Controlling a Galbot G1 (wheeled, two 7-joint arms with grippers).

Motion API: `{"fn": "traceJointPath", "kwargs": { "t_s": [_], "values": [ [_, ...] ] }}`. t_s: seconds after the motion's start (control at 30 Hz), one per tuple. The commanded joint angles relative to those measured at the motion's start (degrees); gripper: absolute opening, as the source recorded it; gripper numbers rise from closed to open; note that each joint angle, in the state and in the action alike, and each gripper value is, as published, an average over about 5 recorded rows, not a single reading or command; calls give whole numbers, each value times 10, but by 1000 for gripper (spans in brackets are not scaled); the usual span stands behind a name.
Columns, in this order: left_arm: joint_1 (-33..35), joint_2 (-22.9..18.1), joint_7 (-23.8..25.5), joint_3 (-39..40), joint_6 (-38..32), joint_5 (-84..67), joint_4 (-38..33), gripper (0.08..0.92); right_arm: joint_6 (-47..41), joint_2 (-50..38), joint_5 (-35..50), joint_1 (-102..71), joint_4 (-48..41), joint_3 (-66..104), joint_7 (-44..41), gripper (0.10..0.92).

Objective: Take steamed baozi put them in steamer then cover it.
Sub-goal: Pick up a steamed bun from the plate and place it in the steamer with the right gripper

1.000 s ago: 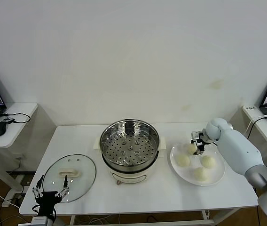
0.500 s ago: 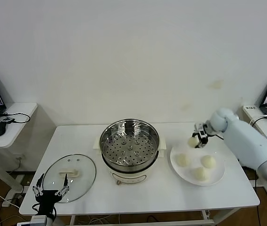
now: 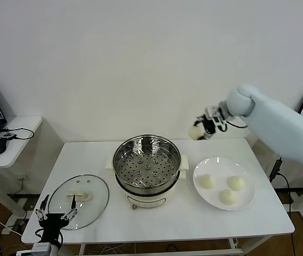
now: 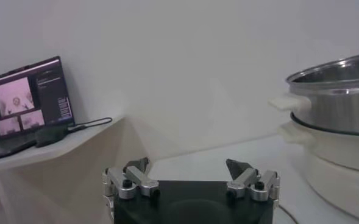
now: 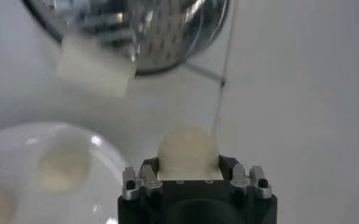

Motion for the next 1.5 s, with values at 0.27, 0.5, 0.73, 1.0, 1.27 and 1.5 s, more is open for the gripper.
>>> {"fn": "traceJointPath", "kwargs": {
  "t_s": [0.27, 0.5, 0.73, 1.0, 1.27, 1.5],
  "values": [
    [2, -3, 1, -7, -2, -6, -8, 823, 145, 177, -21, 58, -31, -153, 58, 628],
    [-1, -2, 2, -14, -2, -11, -5, 823, 234, 202, -108, 33, -75, -171, 71, 638],
    [-8, -1, 3, -13, -2, -13, 3, 823, 270, 210, -145, 14, -93, -178, 82, 653],
    [-12, 0, 4, -9, -3, -13, 9, 823, 318, 231, -224, -16, -149, -155, 113, 653],
    [-13, 2, 4, -10, -3, -12, 11, 823, 345, 246, -284, -37, -181, -134, 134, 661],
    [-13, 0, 4, -9, -3, -12, 9, 823, 334, 235, -216, -23, -160, -141, 129, 793]
  ]
}}
